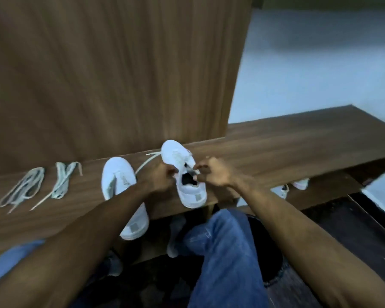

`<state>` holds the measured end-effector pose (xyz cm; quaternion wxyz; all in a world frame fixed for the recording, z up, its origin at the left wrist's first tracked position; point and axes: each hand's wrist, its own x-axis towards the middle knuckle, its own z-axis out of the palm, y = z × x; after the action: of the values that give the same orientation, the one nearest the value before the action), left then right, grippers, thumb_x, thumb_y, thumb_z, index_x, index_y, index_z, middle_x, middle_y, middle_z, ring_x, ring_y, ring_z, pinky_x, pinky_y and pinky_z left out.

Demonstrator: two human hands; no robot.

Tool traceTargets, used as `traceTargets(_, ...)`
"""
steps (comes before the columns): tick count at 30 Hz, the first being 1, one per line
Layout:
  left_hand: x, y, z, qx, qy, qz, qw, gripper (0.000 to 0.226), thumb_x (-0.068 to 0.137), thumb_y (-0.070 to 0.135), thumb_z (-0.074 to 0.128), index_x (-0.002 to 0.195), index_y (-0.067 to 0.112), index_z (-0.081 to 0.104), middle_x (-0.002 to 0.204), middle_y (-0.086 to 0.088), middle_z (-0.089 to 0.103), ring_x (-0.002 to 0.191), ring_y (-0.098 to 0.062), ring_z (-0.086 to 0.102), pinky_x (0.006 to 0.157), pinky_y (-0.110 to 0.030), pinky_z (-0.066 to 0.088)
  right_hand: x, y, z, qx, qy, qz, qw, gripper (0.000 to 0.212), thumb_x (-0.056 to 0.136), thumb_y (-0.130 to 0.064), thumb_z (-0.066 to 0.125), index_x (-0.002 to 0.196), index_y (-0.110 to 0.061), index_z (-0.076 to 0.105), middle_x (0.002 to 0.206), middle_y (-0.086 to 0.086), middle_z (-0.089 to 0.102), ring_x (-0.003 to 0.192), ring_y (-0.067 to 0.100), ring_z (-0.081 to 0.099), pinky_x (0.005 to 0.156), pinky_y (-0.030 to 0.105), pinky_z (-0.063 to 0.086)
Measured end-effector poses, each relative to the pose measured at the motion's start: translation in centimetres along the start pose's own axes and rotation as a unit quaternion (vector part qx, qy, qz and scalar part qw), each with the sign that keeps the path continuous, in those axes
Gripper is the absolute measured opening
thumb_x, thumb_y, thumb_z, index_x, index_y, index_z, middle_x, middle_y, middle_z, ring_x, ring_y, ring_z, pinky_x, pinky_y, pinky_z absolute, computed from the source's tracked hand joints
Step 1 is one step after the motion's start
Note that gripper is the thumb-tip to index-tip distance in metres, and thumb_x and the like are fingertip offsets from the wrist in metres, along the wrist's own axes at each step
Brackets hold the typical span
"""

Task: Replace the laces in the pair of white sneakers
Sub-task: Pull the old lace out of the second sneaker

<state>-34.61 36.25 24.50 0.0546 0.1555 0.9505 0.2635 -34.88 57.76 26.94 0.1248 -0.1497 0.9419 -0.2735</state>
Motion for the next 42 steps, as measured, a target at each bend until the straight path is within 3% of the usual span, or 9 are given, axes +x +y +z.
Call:
traceTargets(3, -4.0, -4.3, 0.0, 0.151, -0.091, -0.035, 0.984, 0.047, 0.074, 0.054, 0.059, 0.114, 0.030, 0.063, 0.115, 0.003, 0.066, 0.109, -0.019, 0.060, 0.097, -0.037, 0.044, 2.3, -2.6, 3.6, -0.097, -0.070, 0.003, 0.993, 0.057, 0.076, -0.046, 0.076, 0.122, -0.014, 0.062, 0.132, 0.016, 0.043, 0.121, 0.033, 0.048, 0.098, 0.035, 0.043)
traceTargets(6, -6.6, -6.6, 0.3, 0.267, -0.145, -0.016, 0.953, 0.050, 0.073, 0.058, 0.052, 0.116, 0.035, 0.062, 0.127, 0.009, 0.059, 0.127, -0.013, 0.045, 0.114, -0.048, 0.015, 3.2, -3.6, 5.4, -0.117, -0.044, 0.048, 0.991, 0.071, 0.078, -0.054, 0.071, 0.135, -0.020, 0.047, 0.144, 0.012, 0.018, 0.124, 0.036, 0.045, 0.102, 0.043, 0.042)
traceTargets(13, -7.4, -9.2, -1.8, 0.262, -0.158, -0.041, 0.951, 0.046, 0.075, 0.056, 0.055, 0.116, 0.037, 0.062, 0.132, 0.012, 0.054, 0.133, -0.008, 0.037, 0.116, -0.050, 0.005, 1.3, -4.0, 7.3, -0.144, 0.007, 0.057, 0.988, 0.051, 0.089, -0.032, 0.059, 0.138, -0.030, 0.043, 0.145, 0.002, 0.025, 0.119, 0.032, 0.051, 0.090, 0.040, 0.046)
traceTargets(18, -7.8, -12.3, -4.2, 0.256, -0.186, -0.071, 0.946, 0.046, 0.071, 0.059, 0.053, 0.111, 0.038, 0.064, 0.129, 0.018, 0.056, 0.130, -0.006, 0.042, 0.115, -0.051, 0.007, -0.6, -5.9, 9.3, -0.135, 0.027, 0.021, 0.990, 0.050, 0.085, -0.048, 0.060, 0.132, -0.038, 0.046, 0.142, -0.003, 0.029, 0.124, 0.024, 0.046, 0.088, 0.039, 0.046)
traceTargets(22, -6.8, -10.7, -4.4, 0.207, -0.100, -0.101, 0.968, 0.036, 0.084, 0.054, 0.056, 0.111, 0.032, 0.067, 0.116, 0.005, 0.068, 0.116, -0.018, 0.056, 0.110, -0.037, 0.025, -1.2, -7.1, 11.0, -0.132, 0.047, -0.024, 0.990, 0.051, 0.082, -0.053, 0.059, 0.130, -0.043, 0.048, 0.142, -0.004, 0.033, 0.123, 0.020, 0.045, 0.087, 0.035, 0.045)
traceTargets(26, -5.0, -7.4, -2.1, -0.030, 0.019, -0.115, 0.993, 0.031, 0.084, 0.052, 0.062, 0.099, 0.026, 0.071, 0.097, 0.004, 0.072, 0.096, -0.017, 0.064, 0.087, -0.032, 0.050, -1.1, -6.3, 11.1, -0.105, 0.025, -0.042, 0.993, 0.049, 0.078, -0.061, 0.059, 0.125, -0.046, 0.050, 0.141, -0.011, 0.035, 0.119, 0.015, 0.050, 0.090, 0.036, 0.047)
traceTargets(31, -3.4, -4.6, 0.9, -0.086, 0.052, -0.146, 0.984, 0.049, 0.080, 0.049, 0.070, 0.123, 0.026, 0.061, 0.102, 0.002, 0.068, 0.099, -0.018, 0.063, 0.087, -0.030, 0.048, 0.1, -3.6, 9.7, 0.165, 0.087, 0.008, 0.983, 0.025, 0.071, -0.051, 0.068, 0.081, -0.028, 0.068, 0.097, -0.008, 0.064, 0.088, 0.011, 0.063, 0.082, 0.043, 0.052)
traceTargets(36, -3.9, -4.4, 1.6, -0.064, 0.111, -0.166, 0.978, 0.035, 0.084, 0.036, 0.063, 0.117, 0.025, 0.067, 0.105, -0.001, 0.072, 0.104, -0.025, 0.064, 0.087, -0.036, 0.050, 1.3, -3.7, 9.5, 0.042, 0.050, 0.101, 0.993, 0.050, 0.071, -0.058, 0.071, 0.108, -0.028, 0.056, 0.110, -0.005, 0.059, 0.099, 0.020, 0.060, 0.079, 0.035, 0.050)
traceTargets(42, -4.5, -4.6, 1.7, -0.117, 0.131, -0.169, 0.970, 0.035, 0.083, 0.022, 0.060, 0.116, 0.033, 0.065, 0.099, -0.002, 0.072, 0.097, -0.026, 0.065, 0.083, -0.036, 0.050, 1.9, -4.3, 9.6, -0.044, 0.110, 0.101, 0.988, 0.026, 0.090, -0.037, 0.051, 0.111, -0.027, 0.061, 0.106, 0.009, 0.069, 0.099, 0.036, 0.062, 0.077, 0.035, 0.045)
